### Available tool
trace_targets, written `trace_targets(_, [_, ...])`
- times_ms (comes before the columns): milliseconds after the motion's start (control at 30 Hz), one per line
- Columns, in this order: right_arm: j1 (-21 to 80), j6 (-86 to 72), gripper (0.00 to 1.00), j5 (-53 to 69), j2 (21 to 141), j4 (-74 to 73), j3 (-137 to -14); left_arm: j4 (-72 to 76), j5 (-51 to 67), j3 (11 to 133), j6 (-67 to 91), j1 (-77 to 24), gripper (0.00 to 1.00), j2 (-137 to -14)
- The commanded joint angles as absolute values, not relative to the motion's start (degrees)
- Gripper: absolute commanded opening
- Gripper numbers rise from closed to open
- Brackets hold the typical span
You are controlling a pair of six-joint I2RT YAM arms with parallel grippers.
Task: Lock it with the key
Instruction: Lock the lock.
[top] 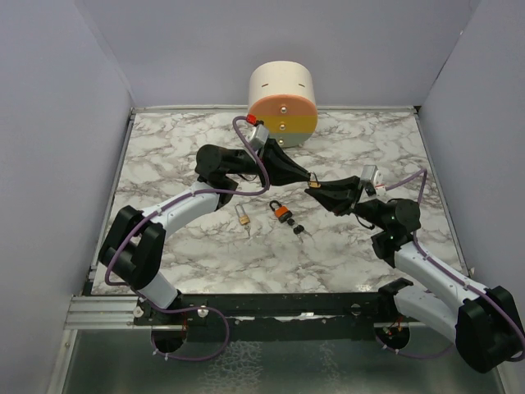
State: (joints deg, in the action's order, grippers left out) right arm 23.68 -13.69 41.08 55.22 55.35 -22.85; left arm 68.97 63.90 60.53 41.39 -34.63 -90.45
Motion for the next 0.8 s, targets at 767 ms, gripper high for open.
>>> trace_targets(767, [24.04,-17.89,0.02,43.53,54.12,66.91,-22.68,24.2,53.37,66.64,4.31,-40.85,0.0,-83.27])
